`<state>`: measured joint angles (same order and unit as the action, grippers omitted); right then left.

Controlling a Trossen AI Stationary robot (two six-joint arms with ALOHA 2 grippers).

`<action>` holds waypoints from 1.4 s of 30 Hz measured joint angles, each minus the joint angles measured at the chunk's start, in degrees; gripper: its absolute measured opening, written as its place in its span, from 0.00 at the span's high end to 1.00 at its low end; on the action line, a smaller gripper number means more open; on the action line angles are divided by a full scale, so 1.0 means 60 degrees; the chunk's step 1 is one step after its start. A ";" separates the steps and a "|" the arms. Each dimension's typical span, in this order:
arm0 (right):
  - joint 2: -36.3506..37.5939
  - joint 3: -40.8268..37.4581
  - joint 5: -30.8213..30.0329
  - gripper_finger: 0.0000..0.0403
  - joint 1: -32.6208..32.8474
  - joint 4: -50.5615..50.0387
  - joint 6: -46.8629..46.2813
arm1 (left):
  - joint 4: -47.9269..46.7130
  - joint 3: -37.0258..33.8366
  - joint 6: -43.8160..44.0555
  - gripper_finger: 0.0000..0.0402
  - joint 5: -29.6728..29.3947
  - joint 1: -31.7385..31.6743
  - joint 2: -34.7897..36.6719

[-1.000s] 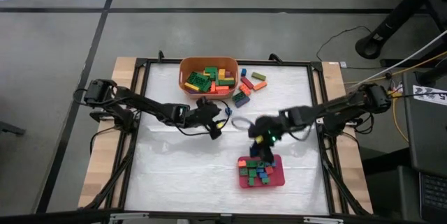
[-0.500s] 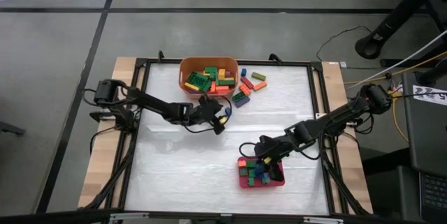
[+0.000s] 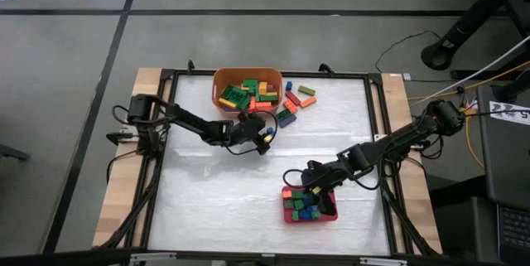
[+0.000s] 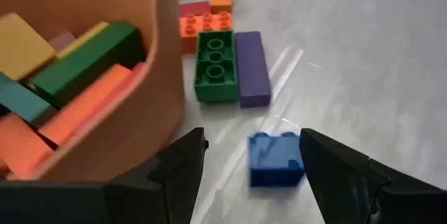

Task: Sort blocks by size
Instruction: Put the small blue game piece into the red bin

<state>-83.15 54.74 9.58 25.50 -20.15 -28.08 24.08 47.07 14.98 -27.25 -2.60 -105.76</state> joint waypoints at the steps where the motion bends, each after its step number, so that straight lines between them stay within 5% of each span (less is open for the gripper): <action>1: 0.0000 0.0000 0.0000 0.47 0.0000 0.0009 0.0000 | 0.0048 0.0007 -0.0094 0.45 0.0000 -0.0042 -0.0014; 42: 0.0000 -0.0007 -0.0029 0.47 0.0000 -0.0140 0.0492 | 0.0658 0.0015 -0.1400 0.45 0.1876 -0.0663 -0.0599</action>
<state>-83.15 54.70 9.41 25.50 -20.99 -25.12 28.03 47.16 6.58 -15.99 -6.58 -109.36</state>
